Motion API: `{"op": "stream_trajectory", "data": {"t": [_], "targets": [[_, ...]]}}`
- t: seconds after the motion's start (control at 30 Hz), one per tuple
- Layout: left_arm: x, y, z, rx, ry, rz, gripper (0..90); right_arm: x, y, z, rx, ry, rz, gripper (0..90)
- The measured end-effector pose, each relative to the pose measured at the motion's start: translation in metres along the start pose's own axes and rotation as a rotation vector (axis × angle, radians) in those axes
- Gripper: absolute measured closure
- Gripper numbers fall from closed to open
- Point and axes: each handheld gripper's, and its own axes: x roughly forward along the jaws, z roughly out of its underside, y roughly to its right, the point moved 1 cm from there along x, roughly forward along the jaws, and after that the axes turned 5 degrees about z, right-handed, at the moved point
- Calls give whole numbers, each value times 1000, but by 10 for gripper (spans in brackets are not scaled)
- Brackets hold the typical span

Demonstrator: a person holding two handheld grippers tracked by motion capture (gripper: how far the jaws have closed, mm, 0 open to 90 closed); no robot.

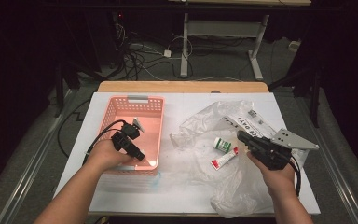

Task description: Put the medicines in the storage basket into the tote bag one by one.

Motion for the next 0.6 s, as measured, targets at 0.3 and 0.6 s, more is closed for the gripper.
{"op": "stream_trajectory", "data": {"t": [0.3, 0.6], "targets": [[7, -6, -7, -22, -48, -13, 541, 0, 1, 0, 3, 3, 2, 900], [8, -6, -7, -31, -49, -27, 579, -2, 0, -1, 4, 4, 3, 900]]}}
